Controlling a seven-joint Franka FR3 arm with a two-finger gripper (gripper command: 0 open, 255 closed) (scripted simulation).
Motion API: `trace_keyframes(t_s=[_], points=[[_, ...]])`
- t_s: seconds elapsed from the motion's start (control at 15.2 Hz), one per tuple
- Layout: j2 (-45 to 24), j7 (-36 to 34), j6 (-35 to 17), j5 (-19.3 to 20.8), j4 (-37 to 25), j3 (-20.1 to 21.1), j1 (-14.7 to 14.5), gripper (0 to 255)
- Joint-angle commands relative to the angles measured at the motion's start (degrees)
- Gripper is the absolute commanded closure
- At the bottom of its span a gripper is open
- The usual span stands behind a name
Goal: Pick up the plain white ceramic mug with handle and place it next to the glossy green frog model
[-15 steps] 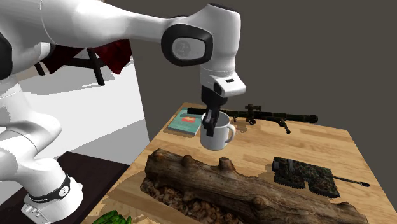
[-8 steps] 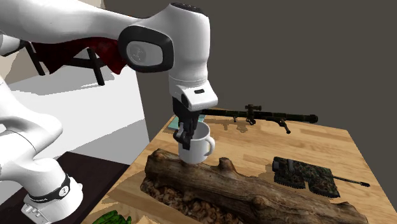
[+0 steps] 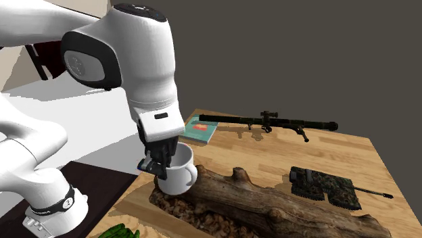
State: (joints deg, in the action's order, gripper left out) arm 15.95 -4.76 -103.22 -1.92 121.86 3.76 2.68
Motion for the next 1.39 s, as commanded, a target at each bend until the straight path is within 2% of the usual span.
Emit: trace_keyframes(t_s=[0.0, 1.32], points=[[2.3, 2.3, 0.1, 0.4, 2.2, -1.5, 0.9, 255], [-0.8, 2.8, -14.9, 0.5, 14.2, -1.7, 0.9, 255]])
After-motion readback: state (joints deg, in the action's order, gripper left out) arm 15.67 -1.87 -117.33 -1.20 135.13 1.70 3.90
